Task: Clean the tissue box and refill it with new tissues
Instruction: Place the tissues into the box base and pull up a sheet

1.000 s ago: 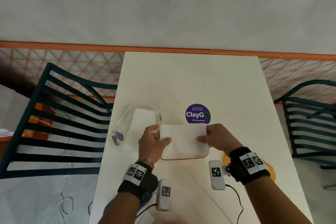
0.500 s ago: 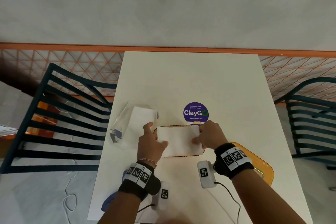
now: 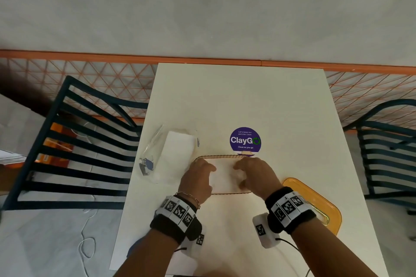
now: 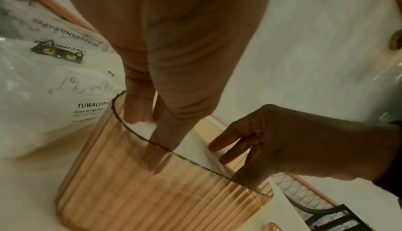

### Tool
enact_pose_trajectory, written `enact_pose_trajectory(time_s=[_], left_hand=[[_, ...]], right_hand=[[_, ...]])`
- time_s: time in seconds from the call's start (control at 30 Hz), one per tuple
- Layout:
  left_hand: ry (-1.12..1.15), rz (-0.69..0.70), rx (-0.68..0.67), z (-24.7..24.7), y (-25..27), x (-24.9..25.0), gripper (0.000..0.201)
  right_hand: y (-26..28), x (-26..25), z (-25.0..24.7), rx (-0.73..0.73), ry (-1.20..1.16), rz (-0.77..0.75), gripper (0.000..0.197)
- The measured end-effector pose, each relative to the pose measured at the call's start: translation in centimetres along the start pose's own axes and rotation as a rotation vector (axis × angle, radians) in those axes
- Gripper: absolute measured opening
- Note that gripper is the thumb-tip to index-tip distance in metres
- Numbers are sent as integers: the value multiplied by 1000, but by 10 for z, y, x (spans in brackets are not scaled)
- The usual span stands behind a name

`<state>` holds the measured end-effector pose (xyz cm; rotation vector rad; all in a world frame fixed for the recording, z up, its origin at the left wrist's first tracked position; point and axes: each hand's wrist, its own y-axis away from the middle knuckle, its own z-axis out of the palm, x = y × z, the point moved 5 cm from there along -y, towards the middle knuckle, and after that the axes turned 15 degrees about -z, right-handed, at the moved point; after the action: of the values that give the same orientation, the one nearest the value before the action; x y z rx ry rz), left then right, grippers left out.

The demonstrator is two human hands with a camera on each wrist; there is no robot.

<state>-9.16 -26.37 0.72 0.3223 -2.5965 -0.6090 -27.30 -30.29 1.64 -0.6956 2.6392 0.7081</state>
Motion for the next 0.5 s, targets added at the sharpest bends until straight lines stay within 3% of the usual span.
enact_pose_trajectory(time_s=[0.13,0.27,0.33,0.4,0.5], left_hand=[[111,-27,22,-17,-4,-3,42],[369,-265,280,-65,-18,-42,24],[314,-439,302,-72,-31,-71,35],[196,-571,201,-63,-48,-98,61],[101,-623,63,-46,-61,-117,92]], right_hand=[[-3,-2,3,16,20,-3,63],[-7,-7,-8,110,-94,6,53],[-10,-12,-16,199,-145,-6,47],[-14,-17,-21,265,-181,-19,46],[-19,-27,-22,297,-204,-46,47]])
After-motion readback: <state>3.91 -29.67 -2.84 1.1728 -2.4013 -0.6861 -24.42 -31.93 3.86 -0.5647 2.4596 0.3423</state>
